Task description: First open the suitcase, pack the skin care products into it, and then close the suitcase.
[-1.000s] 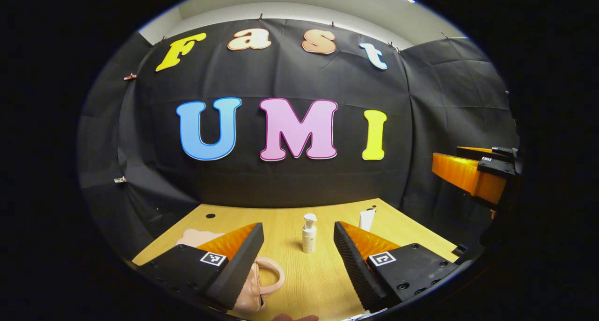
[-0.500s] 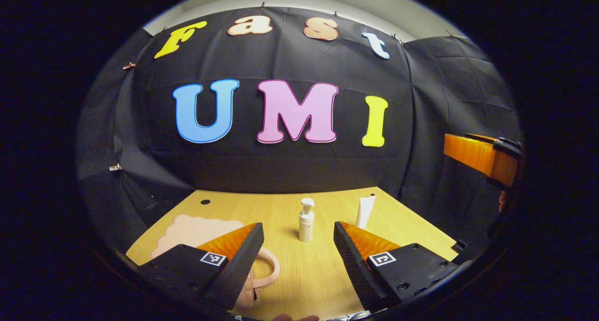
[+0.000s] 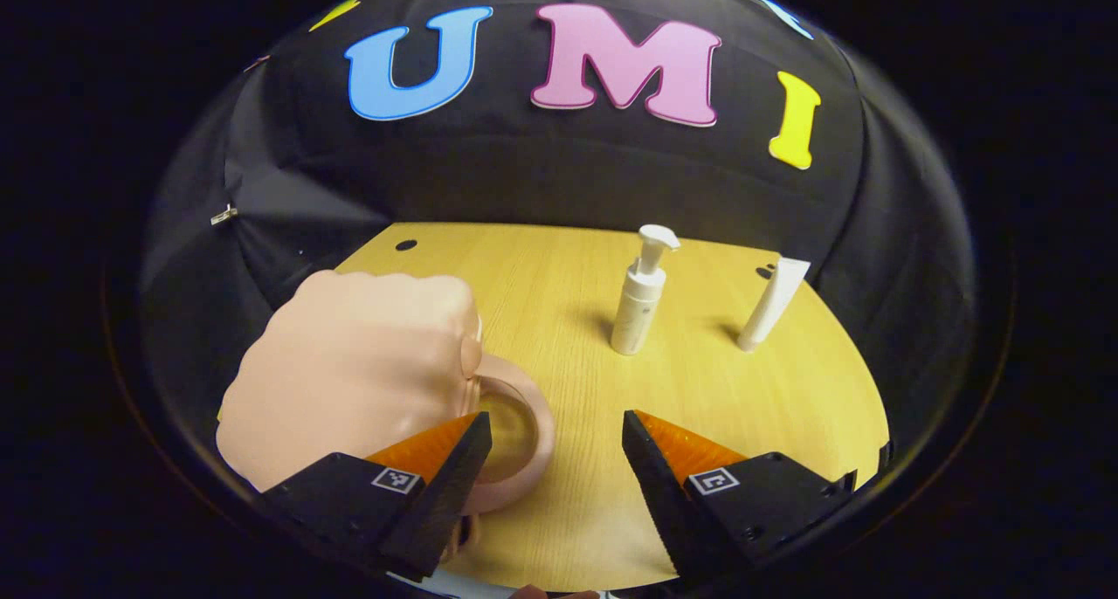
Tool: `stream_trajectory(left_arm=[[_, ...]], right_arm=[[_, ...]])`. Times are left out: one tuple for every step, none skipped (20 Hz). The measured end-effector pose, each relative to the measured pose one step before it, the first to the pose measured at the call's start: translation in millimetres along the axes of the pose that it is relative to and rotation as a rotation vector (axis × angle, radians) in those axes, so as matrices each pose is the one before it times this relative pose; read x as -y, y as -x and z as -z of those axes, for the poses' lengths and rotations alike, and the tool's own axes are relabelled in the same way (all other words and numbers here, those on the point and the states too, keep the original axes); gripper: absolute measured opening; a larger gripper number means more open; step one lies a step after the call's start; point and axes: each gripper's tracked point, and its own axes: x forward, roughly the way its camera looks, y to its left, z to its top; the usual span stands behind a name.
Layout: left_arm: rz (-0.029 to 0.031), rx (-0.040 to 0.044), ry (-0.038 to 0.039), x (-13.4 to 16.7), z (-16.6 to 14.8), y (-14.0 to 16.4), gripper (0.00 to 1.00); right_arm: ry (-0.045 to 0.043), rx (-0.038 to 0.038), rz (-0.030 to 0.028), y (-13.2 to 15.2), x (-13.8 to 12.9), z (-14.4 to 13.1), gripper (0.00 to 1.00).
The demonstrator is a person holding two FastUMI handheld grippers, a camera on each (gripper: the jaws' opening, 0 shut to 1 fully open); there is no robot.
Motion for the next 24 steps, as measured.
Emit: stream_trajectory(left_arm=[[-0.01293,-0.02576,-0.00089,-1.5,0.86,-9.86,0.95],[-0.01418,-0.04254,0.0052,-0.34,4.6,-10.22,0.95],[-0.01326,-0.03759,0.00745,1.21,5.56,-8.42,0.95],[-0.00097,-0.01111,-0.00749,4.04,-1.95,-11.1,0.95],[-0.02026,-0.00528,-0.00719,-1.09,-2.49,-3.38,0.92],[-0.01812,-0.01082,-0.00611,0.27,-1.01,-6.74,0.93],[0.00332,-0.02828,-0.00576,3.16,3.06,-2.92,0.94],[0.00323,-0.03284,-0.00898,1.05,4.47,-5.25,0.92],[-0.01791,-0.03188,-0.00617,-3.3,4.29,-6.82,0.82],[-0.00961,-0.03986,-0.01583,-3.06,7.3,-4.63,0.62],[-0.01286,-0.02935,-0.02064,-4.47,4.57,-2.88,0.43],[0.017,-0.00132,-0.00932,1.02,-0.04,-2.44,0.23],[0.02528,0.01909,-0.00689,1.94,-6.04,4.39,0.19],[0.02449,0.01523,-0.01172,2.46,-6.16,5.07,0.15],[0.0125,0.00312,-0.0042,0.69,-2.36,5.85,0.14],[0.01334,-0.00806,0.00284,1.01,-2.37,5.52,0.12],[0.01648,-0.01126,0.00769,1.28,-2.25,6.02,0.12],[0.01188,0.00158,0.00824,0.37,-4.45,7.87,0.12],[0.00889,0.00554,-0.00281,-1.0,-3.89,7.06,0.12],[0.00674,0.01085,-0.00785,-1.4,-6.13,9.06,0.12],[0.0211,0.01296,-0.0012,1.14,-5.78,10.06,0.12],[0.02179,0.00888,-0.00778,0.34,-7.73,12.33,0.12],[0.02246,0.01177,-0.0095,-2.55,-7.55,12.95,0.11],[0.02478,0.00914,-0.00401,-1.85,-7.83,12.68,0.1]], right_arm=[[-0.01173,-0.01218,0.00066,-5.12,5.73,5.51,0.96],[-0.01414,-0.00639,0.00481,-7.83,9.27,3.66,0.97],[-0.01247,-0.00686,0.00456,-6.88,7.86,3.74,0.96],[-0.01197,-0.00946,0.00313,-6.36,6.8,5.74,0.99],[-0.01091,-0.01108,0.00241,-5.9,6.76,5.78,0.97],[-0.01027,-0.01067,0.00142,-5.17,6.96,5.07,0.99],[-0.00912,-0.00882,-0.00325,-4.65,5.24,4.74,0.97],[-0.00561,-0.00629,-0.00196,-5.74,5.51,3.64,0.96],[-0.00465,-0.0085,-0.00028,-5.13,5.77,3.92,0.96],[-0.00574,-0.01077,-0.0068,-3.13,3.76,4.89,0.97],[-0.00848,-0.00892,-0.00317,-2.55,3.05,2.73,0.96],[-0.0103,-0.00337,-0.00143,-2.43,3.45,0.96,0.97],[-0.0066,0.00145,-0.00298,-1.39,2.56,0.33,0.97],[-0.00314,0.00141,-0.00089,-0.64,1.66,0.22,0.97],[-0.00183,-0.00303,-0.00091,0.31,1.65,2.25,0.97],[-0.00133,-0.00296,-0.00195,0.24,-0.15,2.29,0.97],[-0.00604,-0.00476,-0.00261,1.2,-0.22,2.16,0.97],[-0.00731,-0.00186,-0.00358,0.69,-1.42,1.66,0.97],[-0.00249,0.0025,-0.00715,0.32,-2.9,0.19,0.96],[0.00117,0.00093,-0.00173,0.11,-1.77,0.65,0.96],[0.00135,0.00336,0.00297,-0.23,-1.16,-0.08,0.96],[-0.00061,0.00716,0.00366,0.92,-0.35,-1.97,0.97],[-0.00601,0.00742,0.00546,0.42,-1.57,-2.46,0.97],[-0.0054,0.00947,0.00455,-0.06,-2.5,-2.22,0.97]])
